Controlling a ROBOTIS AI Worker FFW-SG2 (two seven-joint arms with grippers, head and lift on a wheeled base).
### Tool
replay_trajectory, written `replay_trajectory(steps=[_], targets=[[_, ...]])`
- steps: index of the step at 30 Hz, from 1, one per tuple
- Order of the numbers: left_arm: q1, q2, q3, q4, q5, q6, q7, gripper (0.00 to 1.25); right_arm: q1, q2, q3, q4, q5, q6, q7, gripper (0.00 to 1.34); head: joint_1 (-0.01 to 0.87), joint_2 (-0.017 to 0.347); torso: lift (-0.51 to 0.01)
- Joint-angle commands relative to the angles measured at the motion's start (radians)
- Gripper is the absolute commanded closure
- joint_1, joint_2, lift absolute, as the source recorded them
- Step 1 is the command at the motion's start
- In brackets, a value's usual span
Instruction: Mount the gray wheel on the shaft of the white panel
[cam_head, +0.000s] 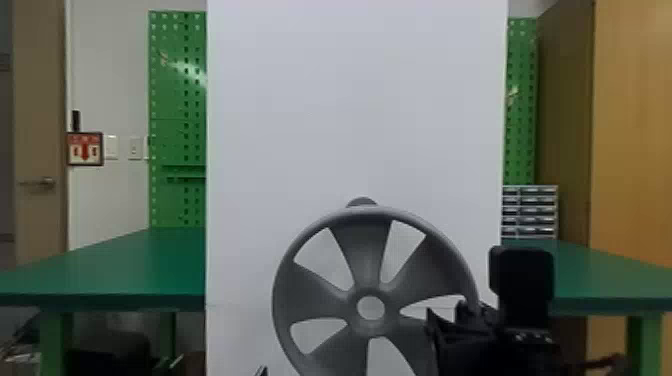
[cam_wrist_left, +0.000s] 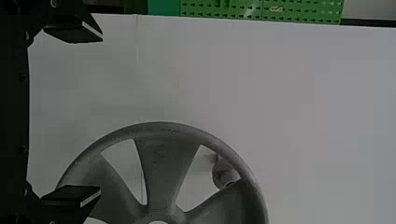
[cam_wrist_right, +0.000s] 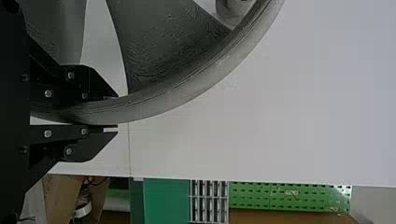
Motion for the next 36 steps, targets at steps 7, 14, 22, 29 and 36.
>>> replay_trajectory(steps=[7,14,22,29,36], targets=[[-0.008,0.012,-0.015,0.0,0.004,0.012,0.01,0.13,-0.098,0.004,0.006,-0.007,-0.095,0.052,-0.086,1.17,0.034,0.031,-0.491],[-0.014,0.017,-0.025,0.0,0.005,0.017,0.015,0.13,-0.15,0.001,-0.006,-0.005,-0.205,0.078,-0.171,1.17,0.034,0.031,-0.491],[-0.017,0.022,-0.032,0.002,0.004,0.019,0.019,0.13,-0.199,0.001,-0.032,-0.004,-0.348,0.102,-0.26,1.17,0.034,0.031,-0.491],[-0.02,0.025,-0.037,0.003,0.004,0.019,0.019,0.13,-0.219,0.002,-0.061,0.003,-0.421,0.101,-0.261,1.17,0.034,0.031,-0.491],[-0.025,0.025,-0.042,0.006,0.004,0.019,0.021,0.13,-0.241,-0.001,-0.092,0.021,-0.492,0.096,-0.261,1.17,0.034,0.031,-0.491]])
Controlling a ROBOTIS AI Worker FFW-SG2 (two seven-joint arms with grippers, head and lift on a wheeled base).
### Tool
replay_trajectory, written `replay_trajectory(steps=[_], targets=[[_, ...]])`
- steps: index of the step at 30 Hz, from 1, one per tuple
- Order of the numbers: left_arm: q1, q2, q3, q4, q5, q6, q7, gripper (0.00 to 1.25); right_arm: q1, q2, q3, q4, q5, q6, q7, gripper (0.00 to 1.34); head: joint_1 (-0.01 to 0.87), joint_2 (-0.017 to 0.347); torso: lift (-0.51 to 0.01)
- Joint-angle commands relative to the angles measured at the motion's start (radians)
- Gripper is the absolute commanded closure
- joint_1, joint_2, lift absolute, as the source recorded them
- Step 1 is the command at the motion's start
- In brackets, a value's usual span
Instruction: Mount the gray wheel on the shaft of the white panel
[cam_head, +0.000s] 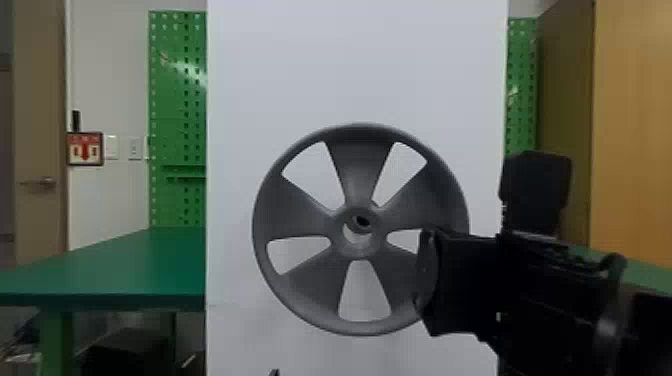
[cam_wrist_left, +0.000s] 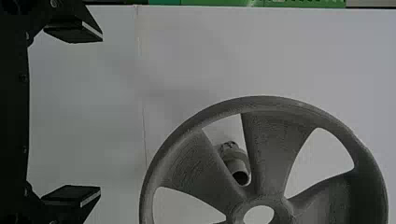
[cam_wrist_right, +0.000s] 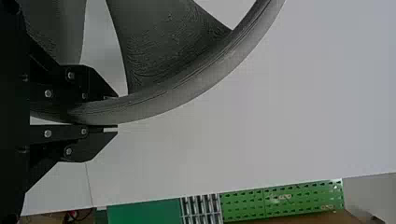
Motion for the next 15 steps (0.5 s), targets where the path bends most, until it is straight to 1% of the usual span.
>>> replay_trajectory(steps=[1,8,15], targets=[[-0.003,0.0,-0.003,0.002,0.0,0.0,0.0,0.13,-0.012,-0.002,-0.022,0.014,-0.047,-0.004,0.0,1.17,0.034,0.031,-0.491],[-0.005,0.002,-0.004,0.003,0.0,0.0,0.0,0.13,-0.017,-0.008,-0.033,0.022,-0.043,-0.013,0.0,1.17,0.034,0.031,-0.491],[-0.006,0.002,-0.008,0.005,0.0,0.0,0.0,0.13,-0.02,-0.008,-0.044,0.031,-0.043,-0.018,0.0,1.17,0.034,0.031,-0.491]])
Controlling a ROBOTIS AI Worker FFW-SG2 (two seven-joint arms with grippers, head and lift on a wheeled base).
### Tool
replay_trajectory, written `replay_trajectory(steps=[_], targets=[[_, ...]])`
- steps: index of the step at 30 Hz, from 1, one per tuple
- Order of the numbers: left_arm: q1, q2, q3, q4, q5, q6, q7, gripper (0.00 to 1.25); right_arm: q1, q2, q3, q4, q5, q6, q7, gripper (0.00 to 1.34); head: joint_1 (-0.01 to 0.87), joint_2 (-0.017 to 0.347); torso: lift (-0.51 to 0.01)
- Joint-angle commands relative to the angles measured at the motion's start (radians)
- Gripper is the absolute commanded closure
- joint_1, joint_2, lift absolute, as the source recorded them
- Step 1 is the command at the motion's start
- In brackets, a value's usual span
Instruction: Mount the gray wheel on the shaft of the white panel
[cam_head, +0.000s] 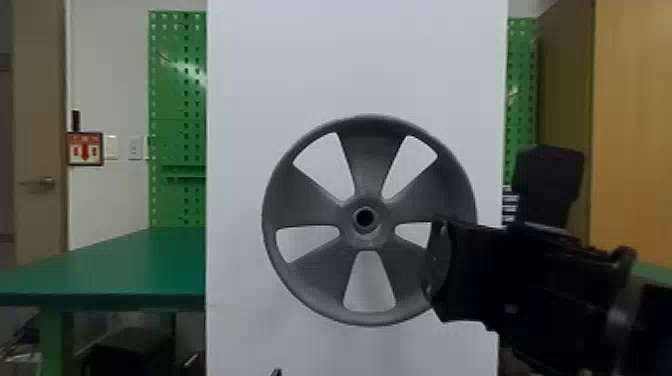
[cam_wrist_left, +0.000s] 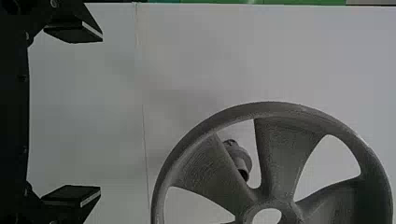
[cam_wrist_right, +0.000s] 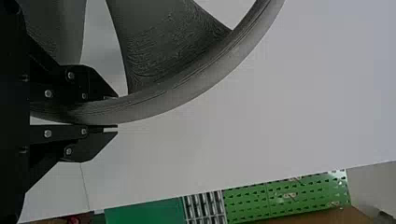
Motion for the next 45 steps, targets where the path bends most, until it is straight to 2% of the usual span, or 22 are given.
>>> replay_trajectory(steps=[1,24,36,42,45], targets=[[-0.001,0.0,-0.002,0.001,0.0,0.0,0.0,0.13,-0.002,0.0,-0.006,0.004,-0.001,-0.002,0.0,1.17,0.034,0.031,-0.491],[-0.007,0.002,-0.014,0.001,-0.003,0.002,0.003,0.13,0.001,0.003,-0.014,0.034,-0.017,-0.039,0.0,1.17,0.034,0.031,-0.491],[-0.009,0.003,-0.014,0.001,-0.002,0.002,0.003,0.13,-0.014,-0.002,-0.006,0.083,-0.004,-0.067,0.005,1.17,0.034,0.031,-0.491],[-0.009,0.005,-0.014,0.001,0.0,0.0,0.003,0.13,-0.017,-0.002,-0.011,0.129,0.045,-0.114,0.098,1.17,0.034,0.031,-0.491],[-0.01,0.005,-0.014,0.001,0.0,0.002,0.003,0.13,-0.022,-0.002,-0.009,0.146,0.055,-0.123,0.107,1.17,0.034,0.031,-0.491]])
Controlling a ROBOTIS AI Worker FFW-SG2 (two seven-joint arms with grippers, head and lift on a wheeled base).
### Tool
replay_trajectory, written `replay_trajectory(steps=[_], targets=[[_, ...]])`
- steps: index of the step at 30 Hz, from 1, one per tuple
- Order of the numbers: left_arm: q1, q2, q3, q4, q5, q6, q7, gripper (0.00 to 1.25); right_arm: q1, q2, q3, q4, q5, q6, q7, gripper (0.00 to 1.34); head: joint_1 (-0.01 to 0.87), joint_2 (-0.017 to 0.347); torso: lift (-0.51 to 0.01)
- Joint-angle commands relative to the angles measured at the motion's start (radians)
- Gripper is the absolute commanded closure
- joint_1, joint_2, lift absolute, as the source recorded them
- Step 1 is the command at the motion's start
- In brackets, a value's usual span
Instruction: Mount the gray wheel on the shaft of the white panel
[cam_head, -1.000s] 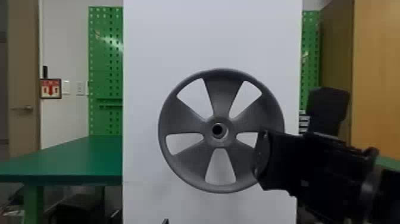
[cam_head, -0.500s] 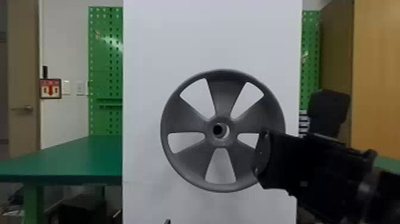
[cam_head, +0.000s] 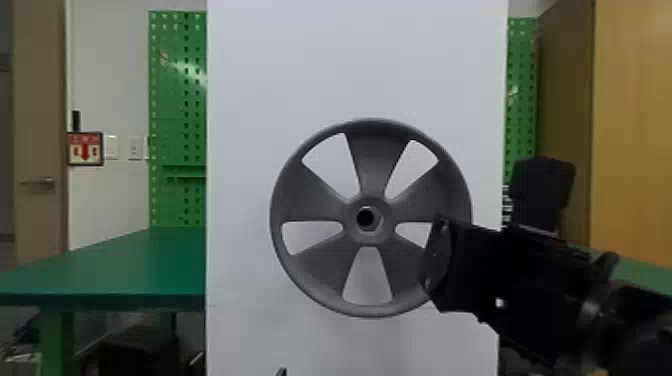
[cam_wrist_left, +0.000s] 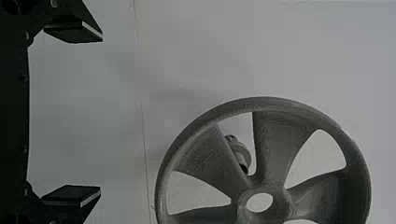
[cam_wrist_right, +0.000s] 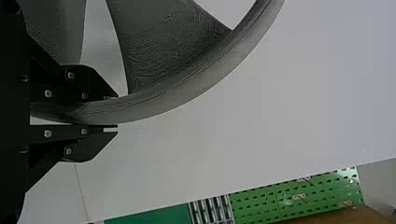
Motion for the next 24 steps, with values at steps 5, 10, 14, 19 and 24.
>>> replay_trajectory(steps=[5,10,14,19,24], targets=[[-0.002,0.002,-0.002,0.0,0.001,-0.001,0.0,0.13,-0.015,0.0,-0.004,0.044,0.019,-0.023,0.009,1.17,0.034,0.031,-0.491],[-0.003,0.003,-0.003,0.0,0.001,-0.001,0.0,0.13,-0.032,-0.002,-0.009,0.071,0.002,-0.025,0.011,1.17,0.034,0.031,-0.491],[-0.005,0.005,-0.005,0.0,0.001,0.001,0.0,0.13,-0.046,-0.003,-0.007,0.088,0.002,-0.026,0.012,1.17,0.034,0.031,-0.491],[-0.005,0.005,-0.005,0.0,-0.001,-0.001,0.0,0.13,-0.058,-0.003,-0.006,0.116,0.022,-0.032,0.041,1.17,0.034,0.031,-0.491],[-0.006,0.007,-0.008,0.0,-0.001,-0.001,0.002,0.13,-0.072,-0.005,-0.007,0.156,0.028,-0.043,0.064,1.17,0.034,0.031,-0.491]])
